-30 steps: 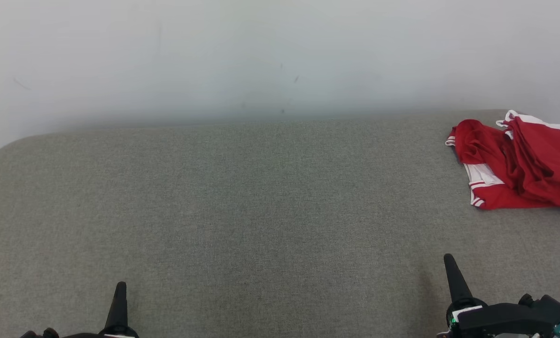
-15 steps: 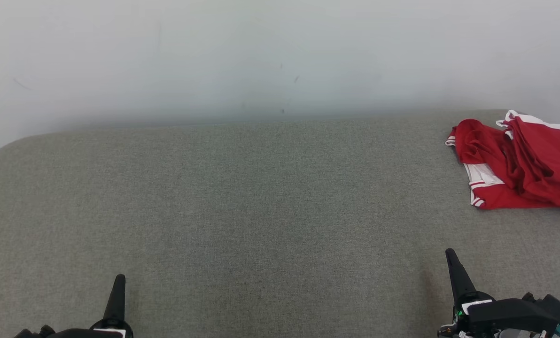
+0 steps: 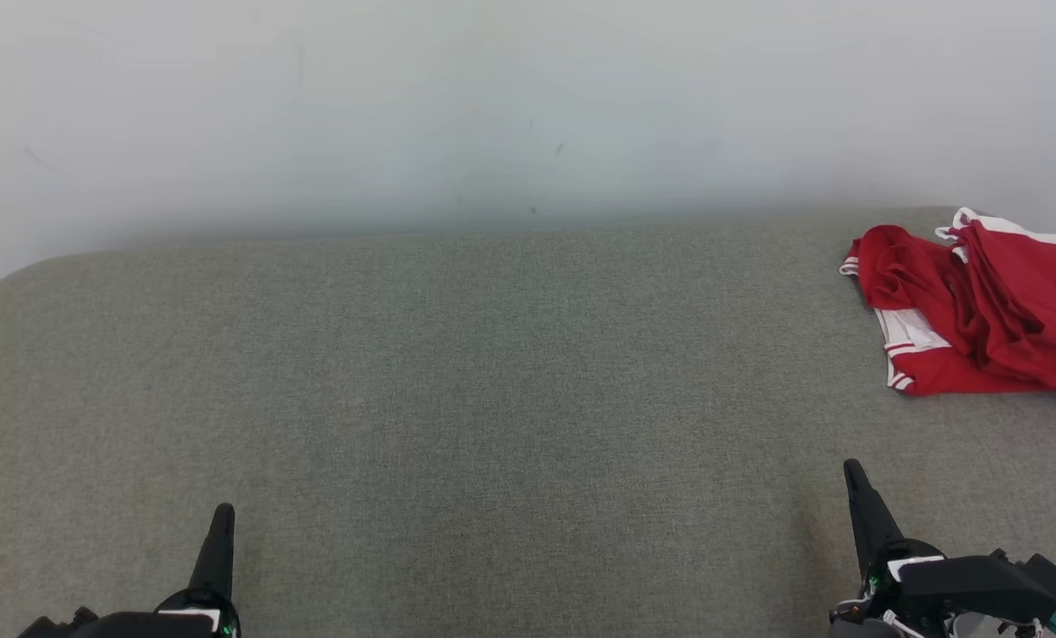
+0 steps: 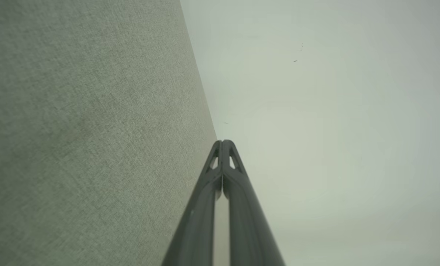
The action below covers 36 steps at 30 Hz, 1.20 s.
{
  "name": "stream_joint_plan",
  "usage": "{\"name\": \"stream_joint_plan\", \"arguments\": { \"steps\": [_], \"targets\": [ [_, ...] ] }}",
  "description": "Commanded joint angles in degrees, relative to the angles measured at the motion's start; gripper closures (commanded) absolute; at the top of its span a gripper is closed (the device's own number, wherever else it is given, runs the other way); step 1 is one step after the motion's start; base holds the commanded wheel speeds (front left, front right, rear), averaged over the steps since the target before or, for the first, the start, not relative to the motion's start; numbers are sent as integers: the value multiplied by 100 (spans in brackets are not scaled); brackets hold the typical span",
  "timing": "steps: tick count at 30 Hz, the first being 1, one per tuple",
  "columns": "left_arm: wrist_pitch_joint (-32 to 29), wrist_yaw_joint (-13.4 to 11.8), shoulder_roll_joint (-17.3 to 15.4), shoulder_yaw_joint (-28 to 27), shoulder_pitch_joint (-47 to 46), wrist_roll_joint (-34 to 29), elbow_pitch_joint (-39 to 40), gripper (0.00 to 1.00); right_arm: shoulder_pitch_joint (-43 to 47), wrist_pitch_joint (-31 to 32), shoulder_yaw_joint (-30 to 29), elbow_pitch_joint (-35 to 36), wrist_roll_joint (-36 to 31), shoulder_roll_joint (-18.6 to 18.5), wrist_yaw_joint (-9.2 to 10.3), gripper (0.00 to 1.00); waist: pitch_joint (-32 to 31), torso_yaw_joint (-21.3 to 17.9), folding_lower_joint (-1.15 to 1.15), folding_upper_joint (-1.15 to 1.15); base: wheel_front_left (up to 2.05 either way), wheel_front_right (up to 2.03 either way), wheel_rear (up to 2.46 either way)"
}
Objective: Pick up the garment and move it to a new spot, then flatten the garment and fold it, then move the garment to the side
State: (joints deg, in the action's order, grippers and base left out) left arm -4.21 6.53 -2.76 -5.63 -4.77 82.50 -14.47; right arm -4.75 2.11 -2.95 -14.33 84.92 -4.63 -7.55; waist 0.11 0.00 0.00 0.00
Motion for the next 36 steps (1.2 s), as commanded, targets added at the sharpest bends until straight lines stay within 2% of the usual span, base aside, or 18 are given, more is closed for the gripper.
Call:
{"name": "stream_joint_plan", "arguments": {
  "steps": [1, 22, 36],
  "targets": [
    [-44, 24, -18, -24, -91, 143, 31, 100, -81, 43, -23, 28, 115, -15, 10, 100, 0, 0, 0, 0, 0, 0, 0],
    [-260, 110, -18, -113, -207, 1025, 35, 100, -170, 280, -138, 39, 977, 5, 12, 100, 1, 0, 0, 0, 0, 0, 0],
    [-248, 105, -18, -109, -194, 1002, 34, 100, -170, 297, -163, 34, 918, 32, 12, 100, 0, 0, 0, 0, 0, 0, 0]
  ]
}}
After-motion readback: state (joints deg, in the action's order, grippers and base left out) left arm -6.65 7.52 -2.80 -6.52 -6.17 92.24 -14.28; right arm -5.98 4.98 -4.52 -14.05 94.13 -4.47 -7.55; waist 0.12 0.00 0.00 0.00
